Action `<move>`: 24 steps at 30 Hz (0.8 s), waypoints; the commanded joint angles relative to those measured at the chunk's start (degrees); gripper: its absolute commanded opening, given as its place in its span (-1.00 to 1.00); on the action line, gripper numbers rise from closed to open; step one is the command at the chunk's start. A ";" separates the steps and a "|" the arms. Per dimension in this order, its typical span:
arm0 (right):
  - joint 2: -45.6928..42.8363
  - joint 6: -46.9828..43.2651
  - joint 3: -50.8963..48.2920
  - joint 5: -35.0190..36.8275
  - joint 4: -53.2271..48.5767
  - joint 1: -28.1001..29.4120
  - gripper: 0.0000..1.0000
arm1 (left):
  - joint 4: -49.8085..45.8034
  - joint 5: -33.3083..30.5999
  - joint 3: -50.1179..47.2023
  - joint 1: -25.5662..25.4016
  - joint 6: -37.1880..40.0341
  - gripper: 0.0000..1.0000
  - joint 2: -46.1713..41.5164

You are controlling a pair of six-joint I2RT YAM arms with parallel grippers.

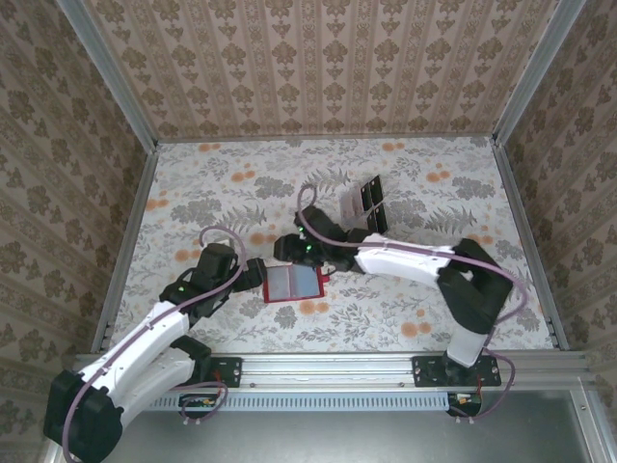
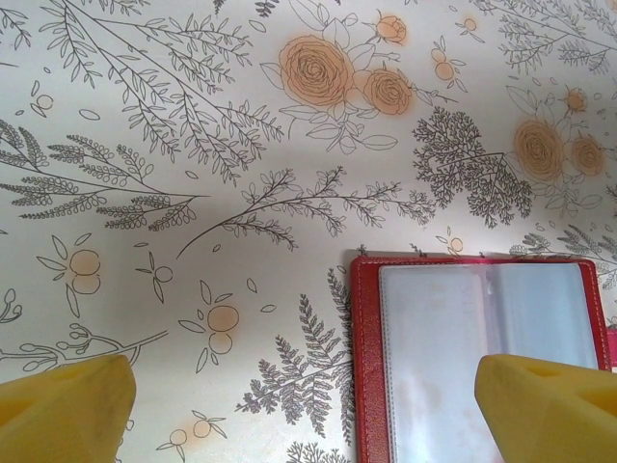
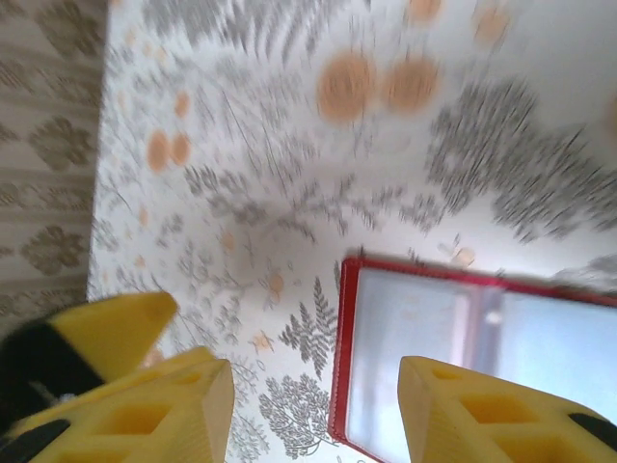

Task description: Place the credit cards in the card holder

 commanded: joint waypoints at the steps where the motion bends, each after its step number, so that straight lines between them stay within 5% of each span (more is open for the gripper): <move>1: -5.76 -7.91 2.50 7.60 -11.84 -3.32 -0.01 | -0.88 1.01 2.25 0.55 2.22 1.00 1.64; 8: -6.98 -18.72 7.13 20.47 -28.51 -9.61 -0.04 | 0.10 2.44 4.80 1.54 4.98 1.00 7.17; 24: 13.93 -25.30 26.82 29.05 -36.35 -14.66 -0.33 | 2.64 6.04 6.18 3.07 6.85 1.00 13.90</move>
